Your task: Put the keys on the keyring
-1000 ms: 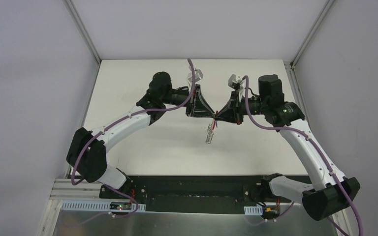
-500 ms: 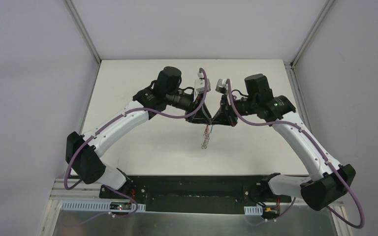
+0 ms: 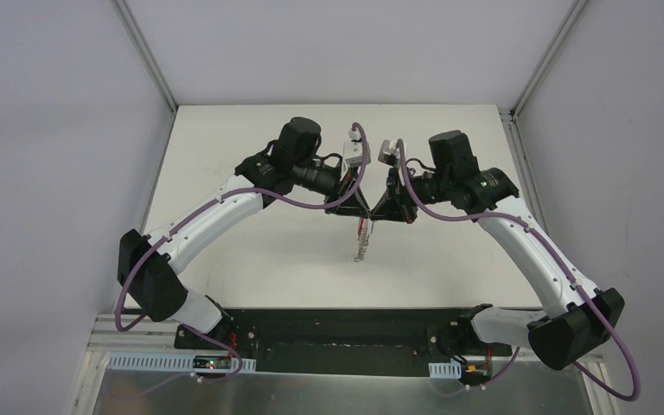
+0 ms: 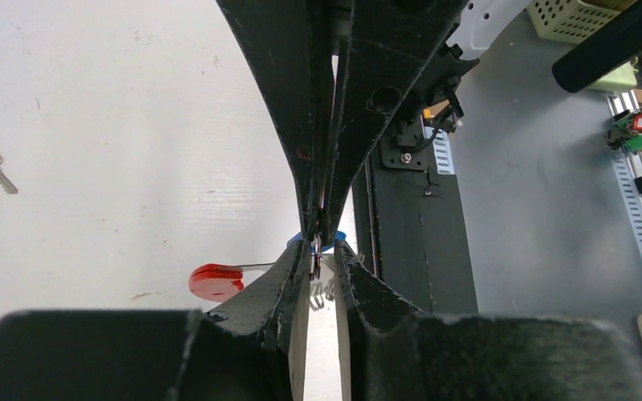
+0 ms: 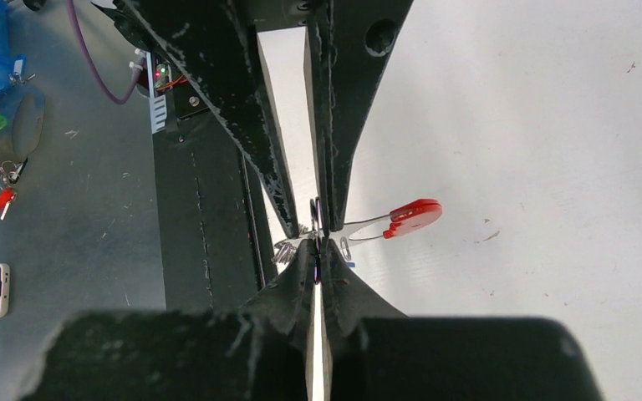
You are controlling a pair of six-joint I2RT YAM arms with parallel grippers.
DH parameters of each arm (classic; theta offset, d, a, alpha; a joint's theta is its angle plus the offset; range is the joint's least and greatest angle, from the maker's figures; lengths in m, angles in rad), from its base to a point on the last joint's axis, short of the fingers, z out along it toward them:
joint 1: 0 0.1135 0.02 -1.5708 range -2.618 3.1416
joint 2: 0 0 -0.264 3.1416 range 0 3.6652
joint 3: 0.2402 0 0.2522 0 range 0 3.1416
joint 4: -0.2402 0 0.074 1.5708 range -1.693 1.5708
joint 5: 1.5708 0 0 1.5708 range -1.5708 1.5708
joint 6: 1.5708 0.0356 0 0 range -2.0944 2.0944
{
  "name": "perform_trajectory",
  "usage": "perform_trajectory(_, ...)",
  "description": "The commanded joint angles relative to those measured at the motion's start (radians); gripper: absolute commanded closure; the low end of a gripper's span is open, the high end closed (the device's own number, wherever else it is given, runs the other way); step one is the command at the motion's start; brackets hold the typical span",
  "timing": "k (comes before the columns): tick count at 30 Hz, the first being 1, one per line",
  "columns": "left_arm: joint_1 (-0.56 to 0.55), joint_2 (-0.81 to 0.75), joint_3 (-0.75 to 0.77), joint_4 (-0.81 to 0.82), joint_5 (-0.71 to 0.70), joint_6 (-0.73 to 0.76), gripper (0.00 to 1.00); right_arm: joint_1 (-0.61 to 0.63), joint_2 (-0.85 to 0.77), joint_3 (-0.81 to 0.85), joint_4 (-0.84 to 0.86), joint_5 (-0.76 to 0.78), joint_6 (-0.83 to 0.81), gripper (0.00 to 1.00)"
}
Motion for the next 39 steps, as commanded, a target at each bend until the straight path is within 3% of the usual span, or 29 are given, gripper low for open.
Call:
perform_trajectory(1,-0.001,0.015,0.047,0.015,0.017,0.003,0.85,0.004,0.0,0.035,0.014,-0.017,-0.009,1.0)
perform_trajectory(7,-0.002,0.021,0.053,0.022,0.023,-0.004,0.99,0.003,0.003,0.032,0.016,-0.019,-0.008,1.0)
perform_trajectory(11,0.001,0.006,0.041,0.022,0.04,-0.006,1.0,0.001,-0.013,0.012,0.027,-0.006,-0.003,1.0)
perform_trajectory(16,0.011,-0.021,0.008,0.065,0.086,-0.047,1.0,-0.034,-0.069,-0.03,0.059,-0.029,0.016,0.82)
perform_trajectory(22,0.012,-0.039,-0.023,0.099,0.112,-0.073,1.0,-0.063,-0.1,-0.07,0.078,-0.057,0.027,0.73)
perform_trajectory(36,0.013,-0.039,-0.026,0.126,0.108,-0.102,1.0,-0.067,-0.089,-0.093,0.09,-0.111,0.027,0.76)
perform_trajectory(39,0.013,-0.038,-0.026,0.13,0.109,-0.106,1.0,-0.067,-0.087,-0.1,0.095,-0.116,0.027,0.84)
